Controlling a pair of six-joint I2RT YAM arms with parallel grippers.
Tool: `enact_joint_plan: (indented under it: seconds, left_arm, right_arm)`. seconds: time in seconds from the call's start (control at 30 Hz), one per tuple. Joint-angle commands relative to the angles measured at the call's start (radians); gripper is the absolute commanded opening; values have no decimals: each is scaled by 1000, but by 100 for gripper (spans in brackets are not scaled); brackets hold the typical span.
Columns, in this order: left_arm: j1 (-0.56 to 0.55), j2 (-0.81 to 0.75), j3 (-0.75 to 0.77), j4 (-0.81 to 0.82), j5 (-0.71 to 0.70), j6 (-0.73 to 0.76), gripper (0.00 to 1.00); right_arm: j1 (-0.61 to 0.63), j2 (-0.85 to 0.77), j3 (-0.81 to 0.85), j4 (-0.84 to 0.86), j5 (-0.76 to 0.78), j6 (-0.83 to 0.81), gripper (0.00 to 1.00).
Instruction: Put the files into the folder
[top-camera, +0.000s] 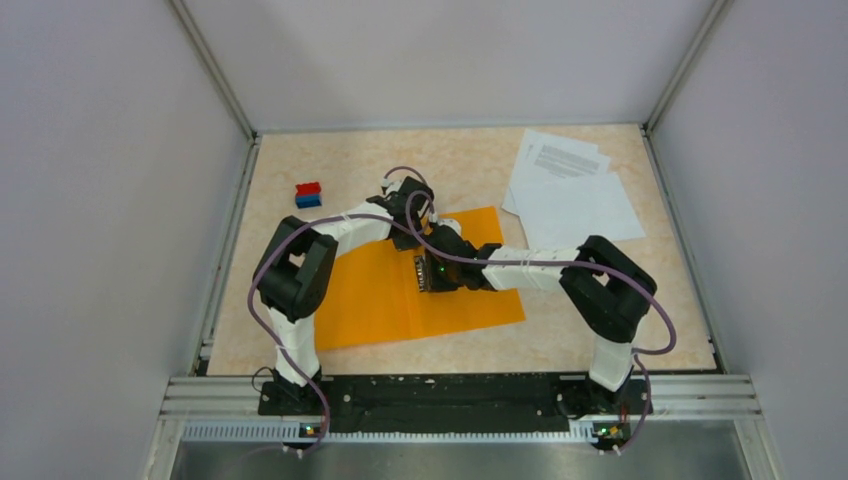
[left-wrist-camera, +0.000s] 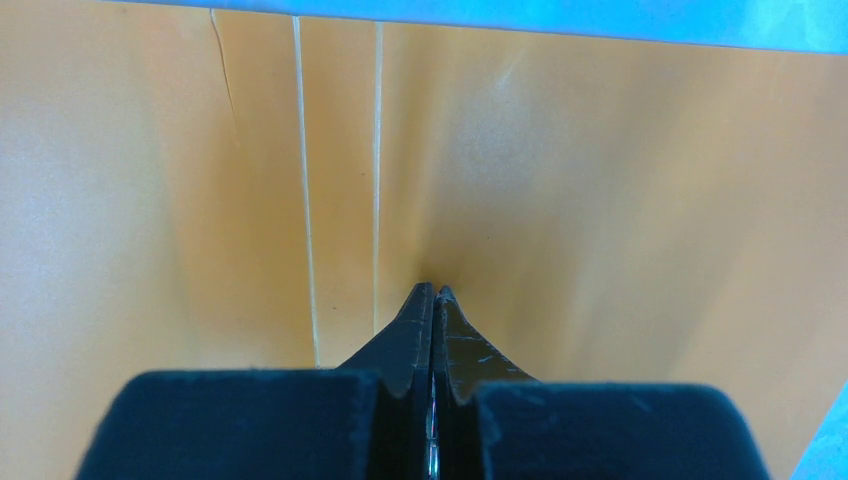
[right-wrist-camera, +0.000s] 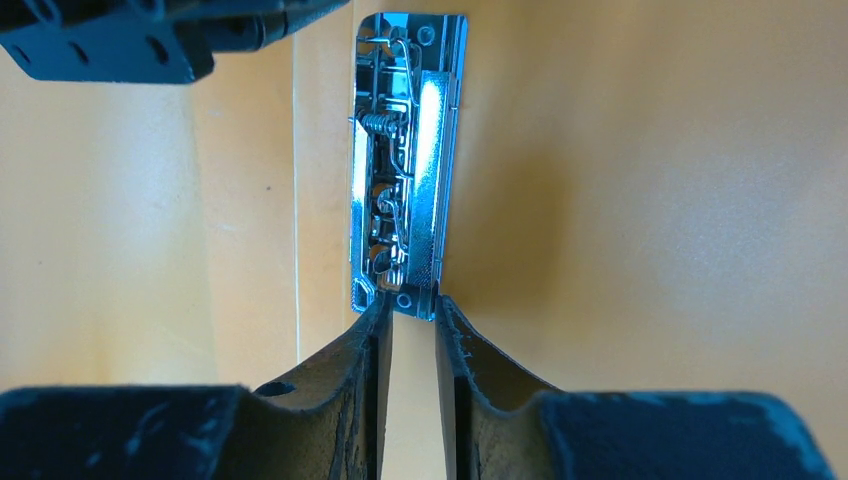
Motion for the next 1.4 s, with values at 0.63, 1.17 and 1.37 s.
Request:
enact_joint_plan:
  seconds: [0.63, 1.17, 1.37]
  left_arm:
    - [-3, 41, -68, -11, 22, 12, 0]
    - [4, 42, -66, -10, 24, 18, 0]
    - [7, 39, -70, -10, 26, 20, 0]
  right_arm:
    - [59, -68, 50, 26, 42, 40, 15]
    - [62, -33, 111, -1, 49, 28, 13]
    - [66, 17, 149, -15, 54, 17, 12]
